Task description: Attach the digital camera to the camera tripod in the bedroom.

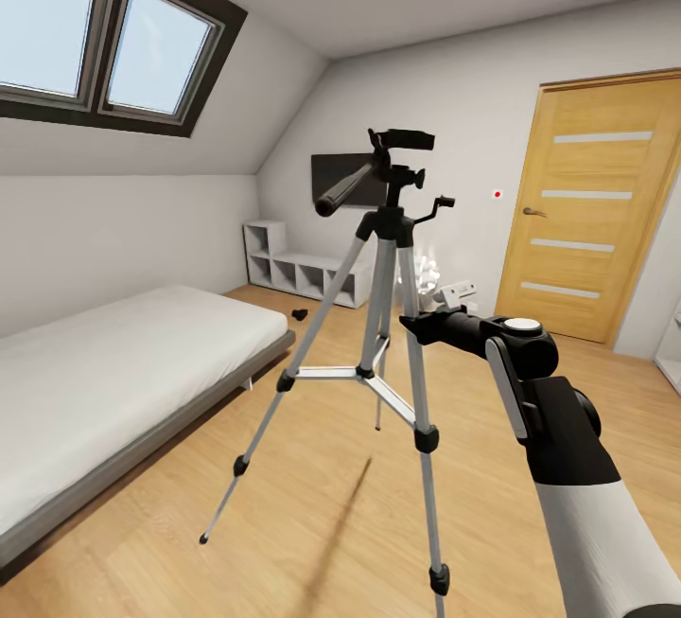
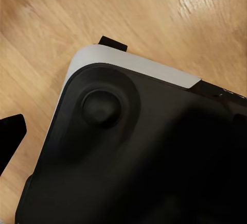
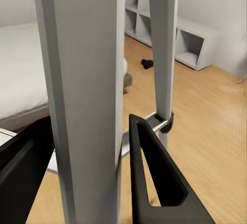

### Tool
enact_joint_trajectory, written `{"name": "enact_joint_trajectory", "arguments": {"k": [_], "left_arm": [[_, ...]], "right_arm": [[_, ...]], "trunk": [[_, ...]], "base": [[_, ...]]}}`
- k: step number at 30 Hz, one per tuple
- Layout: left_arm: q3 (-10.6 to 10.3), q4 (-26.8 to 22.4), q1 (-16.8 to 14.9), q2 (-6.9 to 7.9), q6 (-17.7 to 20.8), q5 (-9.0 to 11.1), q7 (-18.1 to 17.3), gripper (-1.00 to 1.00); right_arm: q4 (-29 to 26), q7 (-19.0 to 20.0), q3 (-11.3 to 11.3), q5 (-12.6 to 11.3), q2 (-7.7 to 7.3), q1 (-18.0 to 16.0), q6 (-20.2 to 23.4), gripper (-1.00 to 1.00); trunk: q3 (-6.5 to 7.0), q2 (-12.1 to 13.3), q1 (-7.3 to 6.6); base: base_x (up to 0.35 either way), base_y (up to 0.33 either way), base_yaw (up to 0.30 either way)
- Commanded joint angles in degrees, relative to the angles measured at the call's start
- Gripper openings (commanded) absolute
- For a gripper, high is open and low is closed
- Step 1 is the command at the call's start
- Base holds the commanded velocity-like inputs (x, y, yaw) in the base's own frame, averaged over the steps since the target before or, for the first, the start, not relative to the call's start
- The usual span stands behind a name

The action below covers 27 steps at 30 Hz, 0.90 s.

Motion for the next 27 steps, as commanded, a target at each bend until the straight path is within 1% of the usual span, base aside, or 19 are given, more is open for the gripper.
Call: {"name": "enact_joint_trajectory", "arguments": {"k": [1, 9, 12, 17, 21, 27], "left_arm": [[0.43, 0.02, -0.03, -0.03, -0.15, -0.08, 0.07, 1.0], [0.48, 0.02, -0.03, -0.03, -0.15, -0.18, 0.07, 1.0], [0.42, 0.03, -0.03, -0.04, -0.13, -0.14, 0.07, 1.0], [0.3, 0.09, -0.03, -0.03, -0.04, -0.09, 0.03, 1.0], [0.27, 0.1, -0.03, -0.03, 0.03, -0.09, 0.06, 1.0], [0.26, 0.1, -0.03, -0.03, 0.1, -0.08, 0.07, 1.0]], "right_arm": [[-0.07, 0.19, 0.03, 0.04, -0.03, -0.06, 0.22, -1.0], [0.05, 0.07, -0.01, 0.57, -0.1, -0.06, 0.22, -1.0], [0.18, -0.1, -0.01, 0.76, -0.11, -0.06, 0.22, -1.0], [0.41, -0.25, 0.02, 1.41, -0.45, -0.06, 0.22, -1.0], [0.46, -0.27, 0.05, 1.44, -0.85, -0.06, 0.22, -1.0], [0.58, -0.28, 0.02, 1.38, -1.03, -0.06, 0.22, -1.0]], "trunk": [[-0.06, -0.04, 0.0], [-0.06, -0.04, 0.0], [-0.06, -0.04, 0.0], [-0.06, -0.04, 0.0], [-0.06, -0.04, 0.0], [-0.06, -0.04, 0.0]], "base": [[0.0, 0.0, 0.0], [0.001, 0.0, 0.0], [0.103, 0.0, 0.0], [0.277, 0.0, 0.0], [0.312, 0.0, 0.0], [0.32, 0.0, 0.0]]}}
